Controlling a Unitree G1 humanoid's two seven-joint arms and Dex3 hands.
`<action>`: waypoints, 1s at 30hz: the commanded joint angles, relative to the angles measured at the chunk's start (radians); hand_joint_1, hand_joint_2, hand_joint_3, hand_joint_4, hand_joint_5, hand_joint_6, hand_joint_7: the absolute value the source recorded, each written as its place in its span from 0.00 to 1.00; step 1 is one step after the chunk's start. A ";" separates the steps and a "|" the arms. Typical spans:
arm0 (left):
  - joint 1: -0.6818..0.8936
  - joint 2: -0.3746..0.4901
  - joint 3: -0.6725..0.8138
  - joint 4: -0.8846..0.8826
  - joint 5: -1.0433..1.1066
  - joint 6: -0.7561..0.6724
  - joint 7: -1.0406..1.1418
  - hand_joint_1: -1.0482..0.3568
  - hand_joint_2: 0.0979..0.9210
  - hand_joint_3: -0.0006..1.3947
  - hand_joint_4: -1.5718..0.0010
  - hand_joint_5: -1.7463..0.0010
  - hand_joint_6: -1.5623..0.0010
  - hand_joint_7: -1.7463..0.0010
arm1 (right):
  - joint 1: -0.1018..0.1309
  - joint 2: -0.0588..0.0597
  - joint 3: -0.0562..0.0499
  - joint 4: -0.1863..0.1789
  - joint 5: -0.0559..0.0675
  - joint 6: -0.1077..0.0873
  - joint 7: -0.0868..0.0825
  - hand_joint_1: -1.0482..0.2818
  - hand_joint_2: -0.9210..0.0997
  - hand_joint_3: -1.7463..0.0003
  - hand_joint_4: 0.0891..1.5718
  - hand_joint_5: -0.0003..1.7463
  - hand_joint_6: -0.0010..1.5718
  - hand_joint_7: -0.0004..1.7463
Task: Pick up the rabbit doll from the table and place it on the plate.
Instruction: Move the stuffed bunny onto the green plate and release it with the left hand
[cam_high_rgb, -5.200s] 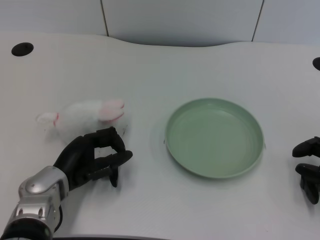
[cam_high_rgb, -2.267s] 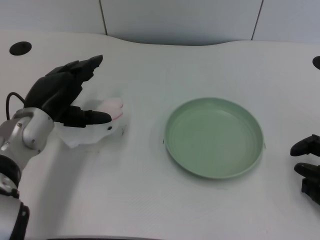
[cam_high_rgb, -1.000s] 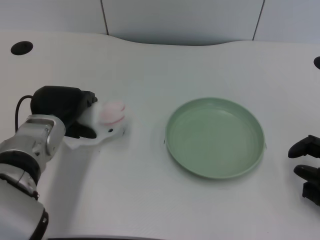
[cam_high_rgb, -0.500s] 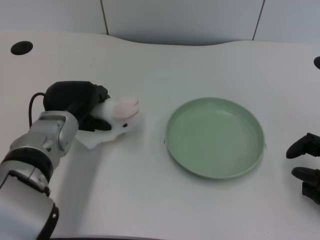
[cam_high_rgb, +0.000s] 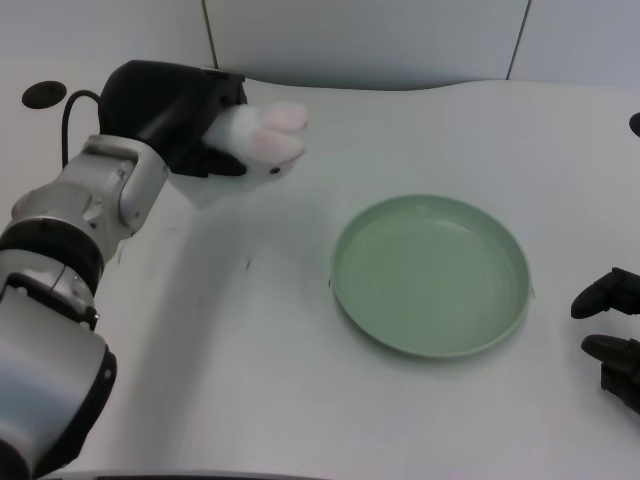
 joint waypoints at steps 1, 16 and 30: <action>-0.051 -0.005 -0.023 -0.006 0.017 -0.012 0.029 0.45 1.00 0.09 0.47 0.12 0.50 0.27 | 0.004 -0.009 -0.003 0.002 -0.001 -0.017 -0.002 0.48 0.00 0.90 0.90 1.00 0.62 1.00; -0.077 -0.202 -0.107 -0.005 0.038 -0.074 0.023 0.41 1.00 0.13 0.47 0.06 0.51 0.20 | 0.012 0.013 0.001 -0.018 0.003 0.011 -0.047 0.48 0.00 0.92 0.90 1.00 0.59 1.00; -0.034 -0.302 -0.204 0.005 0.088 -0.041 -0.020 0.45 1.00 0.15 0.46 0.20 0.51 0.35 | 0.015 0.019 -0.013 -0.015 0.019 0.025 -0.046 0.49 0.00 0.93 0.80 1.00 0.39 1.00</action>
